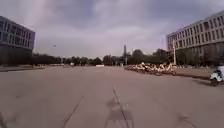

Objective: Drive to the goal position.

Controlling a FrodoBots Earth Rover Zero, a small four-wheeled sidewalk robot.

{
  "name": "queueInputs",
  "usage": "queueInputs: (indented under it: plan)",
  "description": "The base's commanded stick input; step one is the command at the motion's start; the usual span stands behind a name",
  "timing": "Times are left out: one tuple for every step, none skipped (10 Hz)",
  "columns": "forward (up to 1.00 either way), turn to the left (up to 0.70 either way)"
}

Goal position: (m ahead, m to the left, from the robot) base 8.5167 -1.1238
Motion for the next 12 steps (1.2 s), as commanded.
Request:
queueInputs:
  plan:
    - [1.00,0.00]
    - [1.00,0.26]
    - [1.00,0.38]
    - [1.00,0.15]
    - [1.00,0.00]
    - [1.00,0.00]
    - [1.00,0.00]
    - [1.00,0.00]
    - [1.00,0.00]
    - [1.00,0.02]
    - [1.00,0.09]
    - [1.00,0.26]
